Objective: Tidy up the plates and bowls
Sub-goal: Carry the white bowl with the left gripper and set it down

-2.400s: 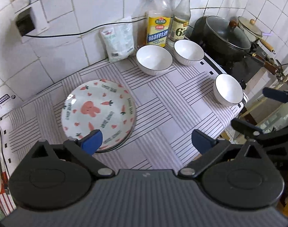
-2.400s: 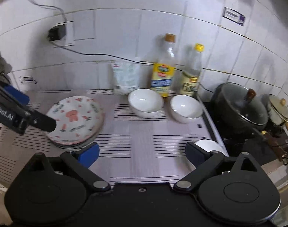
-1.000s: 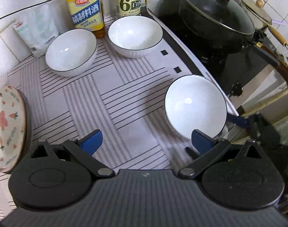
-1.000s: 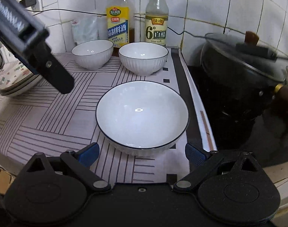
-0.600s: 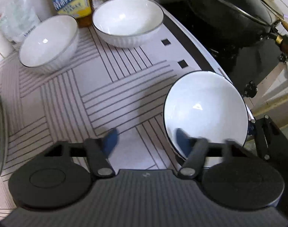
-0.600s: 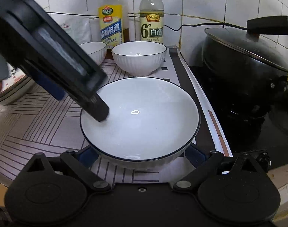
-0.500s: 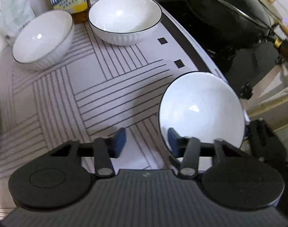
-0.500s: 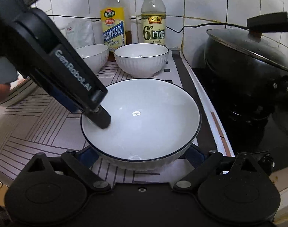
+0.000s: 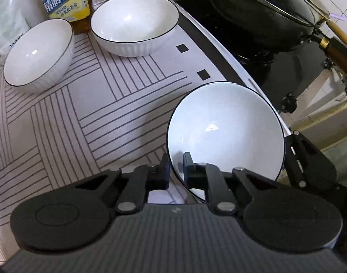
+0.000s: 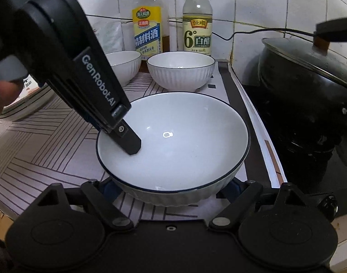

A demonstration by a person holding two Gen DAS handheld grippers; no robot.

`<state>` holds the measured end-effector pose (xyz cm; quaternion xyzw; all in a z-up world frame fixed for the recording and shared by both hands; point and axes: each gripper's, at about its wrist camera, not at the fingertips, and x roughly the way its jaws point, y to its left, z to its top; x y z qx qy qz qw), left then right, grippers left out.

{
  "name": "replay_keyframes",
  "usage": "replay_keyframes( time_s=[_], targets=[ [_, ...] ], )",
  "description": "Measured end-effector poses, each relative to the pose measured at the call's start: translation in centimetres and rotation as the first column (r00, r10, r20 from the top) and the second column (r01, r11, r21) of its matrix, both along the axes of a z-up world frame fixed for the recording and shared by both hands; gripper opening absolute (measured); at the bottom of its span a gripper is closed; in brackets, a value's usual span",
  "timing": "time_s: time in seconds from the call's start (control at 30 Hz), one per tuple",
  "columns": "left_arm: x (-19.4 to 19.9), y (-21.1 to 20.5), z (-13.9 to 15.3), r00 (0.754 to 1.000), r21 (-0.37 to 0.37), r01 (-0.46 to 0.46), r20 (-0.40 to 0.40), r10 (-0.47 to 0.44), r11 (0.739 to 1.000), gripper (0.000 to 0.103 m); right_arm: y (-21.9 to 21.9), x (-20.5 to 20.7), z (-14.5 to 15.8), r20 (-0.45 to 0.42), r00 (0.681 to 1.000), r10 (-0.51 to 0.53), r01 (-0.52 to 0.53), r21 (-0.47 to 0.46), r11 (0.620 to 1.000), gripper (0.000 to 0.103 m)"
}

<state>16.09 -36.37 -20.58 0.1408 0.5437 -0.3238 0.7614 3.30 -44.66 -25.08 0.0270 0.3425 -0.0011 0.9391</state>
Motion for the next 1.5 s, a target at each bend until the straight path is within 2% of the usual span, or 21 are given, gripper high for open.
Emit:
replay_keyframes(
  time_s=[0.2, 0.4, 0.63, 0.87, 1.07, 1.17, 1.23, 1.37, 1.5],
  targets=[
    [0.4, 2.8, 0.5, 0.999, -0.008, -0.035, -0.027, 0.034, 0.999, 0.011, 1.3, 0.0, 0.6, 0.009, 0.999, 0.041, -0.041, 0.007, 0.999, 0.090],
    [1.1, 7.3, 1.3, 0.993, 0.008, -0.115, -0.029, 0.115, 0.993, 0.012, 4.2, 1.0, 1.6, 0.027, 0.991, 0.129, -0.130, 0.007, 0.992, 0.090],
    [2.4, 12.8, 2.3, 0.973, 0.007, -0.229, -0.012, 0.230, 0.973, 0.013, 8.1, 3.5, 2.5, 0.056, 0.963, 0.263, -0.263, -0.001, 0.965, 0.089],
    [4.2, 15.4, 1.6, 0.957, 0.022, -0.290, 0.024, 0.290, 0.957, 0.013, 11.6, 6.6, 2.1, 0.058, 0.933, 0.355, -0.353, -0.034, 0.935, 0.089],
    [5.3, 15.6, 0.2, 0.949, 0.025, -0.316, 0.022, 0.316, 0.948, 0.013, 12.3, 8.9, 1.3, 0.041, 0.927, 0.373, -0.372, -0.030, 0.928, 0.089],
    [5.3, 15.5, -0.4, 0.946, 0.038, -0.325, 0.017, 0.325, 0.945, 0.015, 12.5, 9.9, 0.6, -0.016, 0.925, 0.379, -0.379, 0.002, 0.925, 0.090],
    [5.3, 15.4, -0.4, 0.945, 0.033, -0.327, 0.010, 0.327, 0.944, 0.015, 13.0, 9.8, 0.6, -0.016, 0.924, 0.382, -0.382, -0.025, 0.924, 0.090],
    [5.0, 15.6, -0.5, 0.938, 0.026, -0.346, -0.022, 0.346, 0.938, 0.016, 12.9, 9.6, 0.9, -0.049, 0.931, 0.361, -0.361, -0.004, 0.932, 0.089],
    [4.7, 15.9, -0.1, 0.930, 0.012, -0.366, -0.037, 0.366, 0.930, 0.022, 12.4, 8.0, 2.3, -0.052, 0.943, 0.328, -0.328, 0.005, 0.945, 0.091]
  ],
)
